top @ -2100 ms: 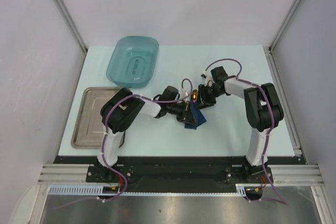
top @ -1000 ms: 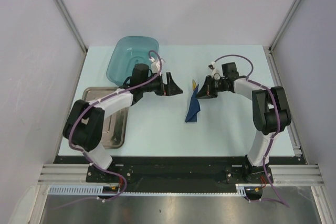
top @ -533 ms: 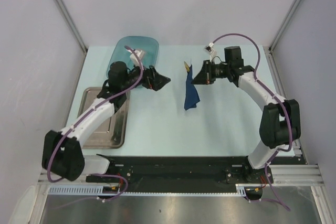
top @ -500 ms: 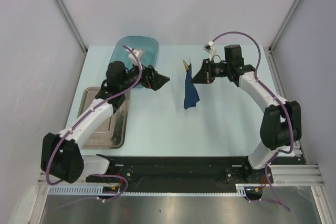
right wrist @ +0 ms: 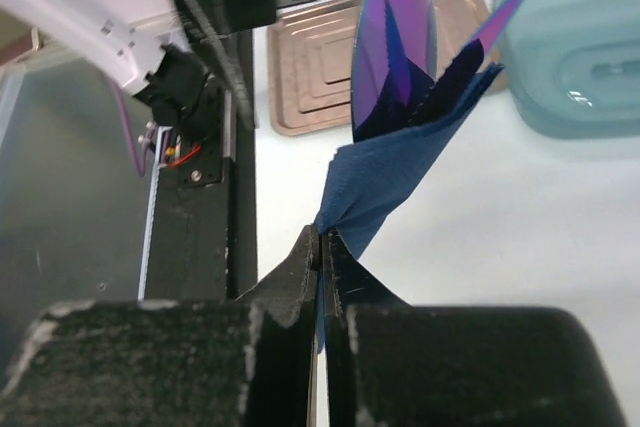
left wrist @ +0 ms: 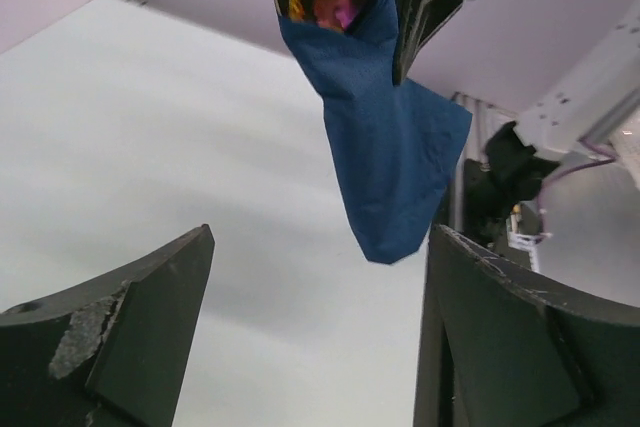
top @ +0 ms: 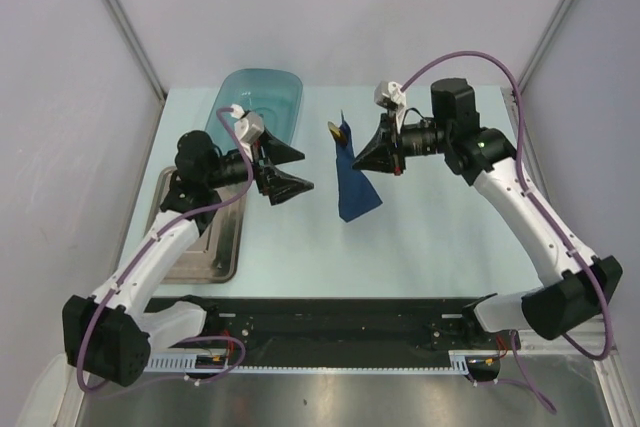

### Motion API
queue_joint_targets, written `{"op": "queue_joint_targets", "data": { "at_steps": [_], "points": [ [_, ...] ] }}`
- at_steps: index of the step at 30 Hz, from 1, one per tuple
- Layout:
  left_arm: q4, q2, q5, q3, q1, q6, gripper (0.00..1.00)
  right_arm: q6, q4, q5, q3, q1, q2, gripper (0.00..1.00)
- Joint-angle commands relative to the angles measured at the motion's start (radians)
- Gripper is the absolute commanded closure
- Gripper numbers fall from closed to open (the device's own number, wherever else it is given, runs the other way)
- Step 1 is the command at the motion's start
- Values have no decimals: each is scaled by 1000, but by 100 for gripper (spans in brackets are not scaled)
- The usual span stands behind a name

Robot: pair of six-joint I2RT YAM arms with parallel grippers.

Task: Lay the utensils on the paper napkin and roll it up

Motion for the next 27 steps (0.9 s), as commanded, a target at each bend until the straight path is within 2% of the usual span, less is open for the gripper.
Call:
{"op": "queue_joint_targets", "data": {
  "at_steps": [1,4,8,15,22,24,27],
  "points": [
    [284,16,152,-32,-12,-127,8,-202,-119,13,59,53,-84,100],
    [408,38,128,-48,-63,-206,11,-265,-149,46,58,96,-115,100],
    [454,53,70,-51,-158,-247,12,-339,-172,85,56,154,-147,100],
    [543,87,36,-60,-230,-324,18,-344,-156,119,52,203,-179,100],
    [669,127,50,-71,-270,-384,41,-336,-133,138,58,221,-193,100],
    [701,134,57,-71,-278,-408,45,-333,-126,146,59,228,-193,100],
    [716,141,66,-71,-283,-414,58,-320,-116,155,56,229,-196,100]
  ]
}}
